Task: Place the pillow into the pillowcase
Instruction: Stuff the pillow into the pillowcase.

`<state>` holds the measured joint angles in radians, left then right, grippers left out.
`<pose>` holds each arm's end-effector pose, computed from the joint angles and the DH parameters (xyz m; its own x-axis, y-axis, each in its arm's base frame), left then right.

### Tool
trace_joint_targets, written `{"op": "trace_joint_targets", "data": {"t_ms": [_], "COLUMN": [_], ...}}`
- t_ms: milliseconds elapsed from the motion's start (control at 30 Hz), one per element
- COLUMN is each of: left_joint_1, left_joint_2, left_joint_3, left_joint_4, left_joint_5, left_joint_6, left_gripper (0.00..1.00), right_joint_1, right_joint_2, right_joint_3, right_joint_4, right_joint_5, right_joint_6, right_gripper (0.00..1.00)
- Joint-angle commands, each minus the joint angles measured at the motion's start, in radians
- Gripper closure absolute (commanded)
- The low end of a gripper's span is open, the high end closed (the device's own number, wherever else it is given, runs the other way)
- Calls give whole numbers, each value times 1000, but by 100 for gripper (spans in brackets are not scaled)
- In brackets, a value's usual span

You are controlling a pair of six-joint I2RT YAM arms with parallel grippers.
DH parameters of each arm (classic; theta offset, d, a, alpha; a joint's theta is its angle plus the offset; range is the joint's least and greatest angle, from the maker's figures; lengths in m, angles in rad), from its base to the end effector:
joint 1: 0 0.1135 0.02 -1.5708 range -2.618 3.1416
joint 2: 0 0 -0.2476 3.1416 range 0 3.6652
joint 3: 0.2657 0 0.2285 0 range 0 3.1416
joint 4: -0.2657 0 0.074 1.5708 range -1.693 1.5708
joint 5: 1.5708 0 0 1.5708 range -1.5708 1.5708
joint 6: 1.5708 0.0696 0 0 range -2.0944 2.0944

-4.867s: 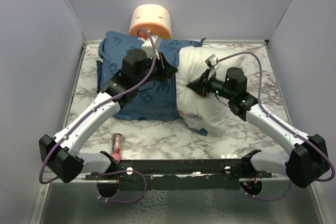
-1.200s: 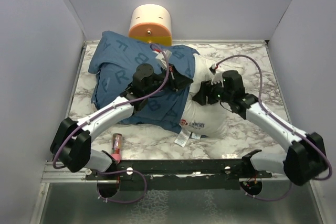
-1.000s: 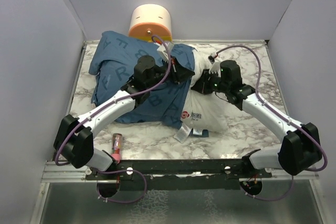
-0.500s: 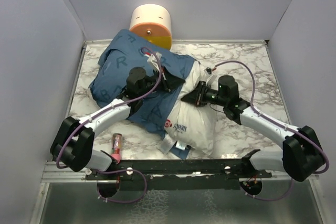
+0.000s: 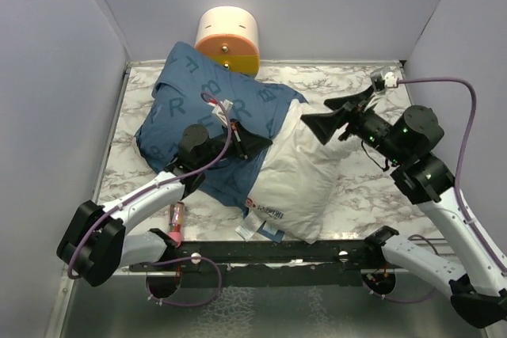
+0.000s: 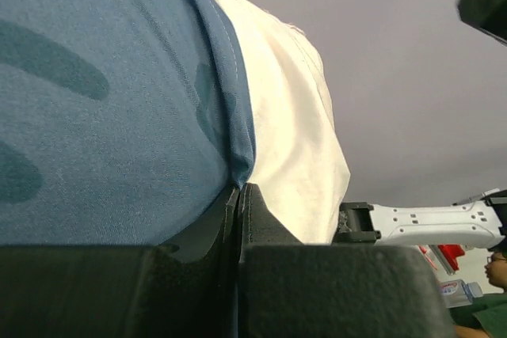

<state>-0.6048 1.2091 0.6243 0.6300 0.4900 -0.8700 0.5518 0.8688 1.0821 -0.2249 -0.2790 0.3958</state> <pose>0.2155 -0.1888 0.2795 -0.6551 -0.3670 -0.6604 0.6013 0.2760 -0.7498 0.1635 0.1232 0.4062 -0.2938 0.2544 -0.9214 -0.6775 0.6245 0.3885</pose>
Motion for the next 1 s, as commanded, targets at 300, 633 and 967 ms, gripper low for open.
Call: {"op": "trace_joint_targets", "data": {"t_ms": [300,633,967], "left_joint_1": [-24,-26,-77], "left_joint_2": [-124,-16,251], "left_joint_3": [-38,265,877], "left_joint_4": [-144,-110,-176], "left_joint_5": [62,101,166], "left_joint_6": [32,34,56], "left_gripper": [100,100,100], "right_joint_1": [-402,-187,-141], "right_joint_2": [226,405,512], "right_joint_3": [-149,-218,72], "right_joint_4": [-114,231,672], "right_joint_5": [-353,-606,-379], "right_joint_6": [-97,64,383], "right_gripper": [2,88,100]}}
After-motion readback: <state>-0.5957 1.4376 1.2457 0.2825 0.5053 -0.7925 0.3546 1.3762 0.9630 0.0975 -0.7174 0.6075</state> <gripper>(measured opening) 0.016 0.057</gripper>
